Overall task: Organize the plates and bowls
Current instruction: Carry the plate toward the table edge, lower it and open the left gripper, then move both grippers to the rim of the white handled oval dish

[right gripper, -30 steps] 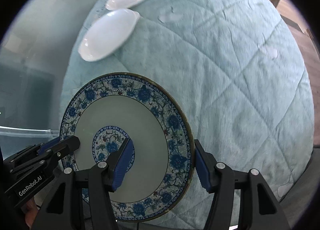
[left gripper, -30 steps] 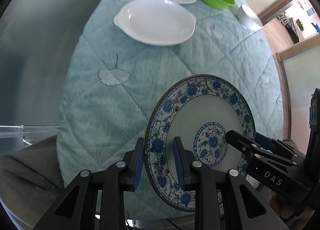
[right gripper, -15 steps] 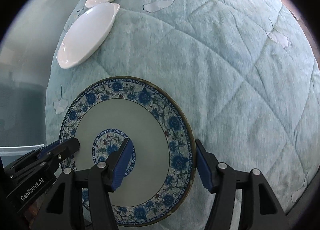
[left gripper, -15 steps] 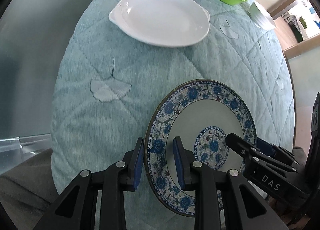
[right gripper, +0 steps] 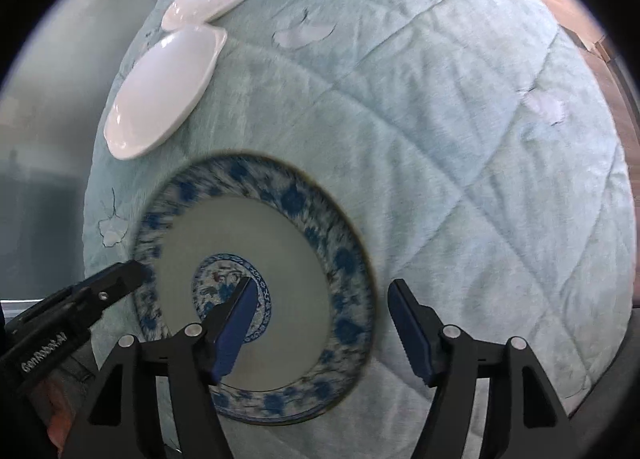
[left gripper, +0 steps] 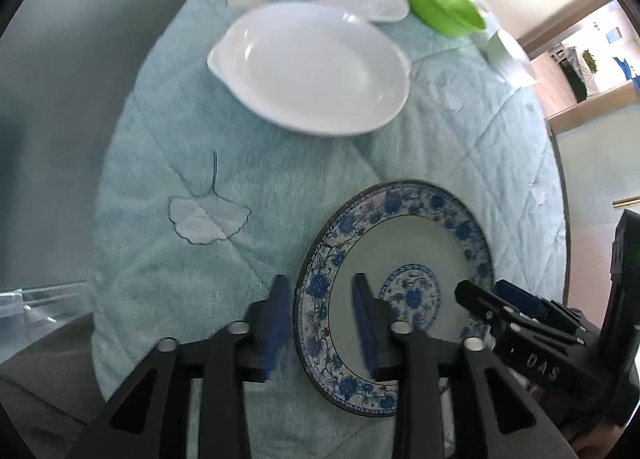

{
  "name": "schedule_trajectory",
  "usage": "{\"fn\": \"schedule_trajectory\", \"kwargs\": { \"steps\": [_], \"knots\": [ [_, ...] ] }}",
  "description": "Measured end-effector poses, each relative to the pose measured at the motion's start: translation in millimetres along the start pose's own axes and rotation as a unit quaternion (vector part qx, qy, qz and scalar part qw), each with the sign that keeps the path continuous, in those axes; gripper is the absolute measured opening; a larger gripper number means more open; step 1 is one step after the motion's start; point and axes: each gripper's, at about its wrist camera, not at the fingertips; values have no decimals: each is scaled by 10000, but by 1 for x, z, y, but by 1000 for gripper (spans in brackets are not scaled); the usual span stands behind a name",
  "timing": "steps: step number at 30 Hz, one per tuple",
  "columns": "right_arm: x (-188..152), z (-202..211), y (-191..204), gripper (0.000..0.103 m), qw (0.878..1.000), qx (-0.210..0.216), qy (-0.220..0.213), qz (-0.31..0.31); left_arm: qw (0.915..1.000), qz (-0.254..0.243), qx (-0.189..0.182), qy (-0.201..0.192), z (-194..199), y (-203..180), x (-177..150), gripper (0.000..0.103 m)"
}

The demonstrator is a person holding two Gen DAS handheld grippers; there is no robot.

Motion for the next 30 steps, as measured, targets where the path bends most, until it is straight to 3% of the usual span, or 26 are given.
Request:
{"fn": "schedule_trajectory", "kwargs": {
  "steps": [1,4,7,9,11,12,13,15,16,17,19,24,27,30],
  "knots": [
    [0,4,-2,67,10000,-33,-42,-4,10000,-42,-8,-82,5,-1,-1,52],
    [-2,12,-5,66,9999,-80,-90,42,9990,-237,70,-376,19,-8,-4,55],
    [-9,10,-15,38,9999,114,-78,64,9982,-339,120,-483,29,-15,-7,55],
    [-13,18,-11,30,9995,129,-188,213,9957,-439,164,-805,46,-21,-10,55],
    [-21,33,-10,26,9983,87,-402,414,9853,-616,406,-1544,74,-27,-18,75],
    [-22,43,-12,26,9975,87,-510,475,9791,-691,571,-1823,85,-29,-21,99],
    [-24,54,-11,30,9965,87,-644,519,9726,-775,703,-2076,96,-32,-24,103],
    [-31,84,-12,67,9919,-49,-1041,731,9645,-940,907,-2296,109,-39,-25,103],
    [-29,95,-15,95,9882,-49,-1277,839,9661,-1007,973,-2170,110,-43,-22,103],
    [-31,114,-15,103,9822,10,-1605,976,9684,-1042,1037,-2017,110,-45,-18,103],
    [-25,136,-11,102,9745,113,-1910,1169,9708,-1070,1062,-1866,110,-48,-13,103],
    [7,161,-13,102,9714,329,-1980,1266,9771,-946,694,-1772,121,-48,8,102],
    [22,160,-16,102,9749,418,-1854,1164,9793,-838,405,-1799,129,-41,27,102],
    [35,143,-19,103,9790,778,-1646,917,9816,-748,235,-1742,128,-31,53,102]
  ]
}}
Point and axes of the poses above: each gripper's, at about its wrist camera, not at the fingertips, and z roughly against the way its jaws point, y to its left, x to its top, and after that the axes turned 4 degrees about -y, right-handed
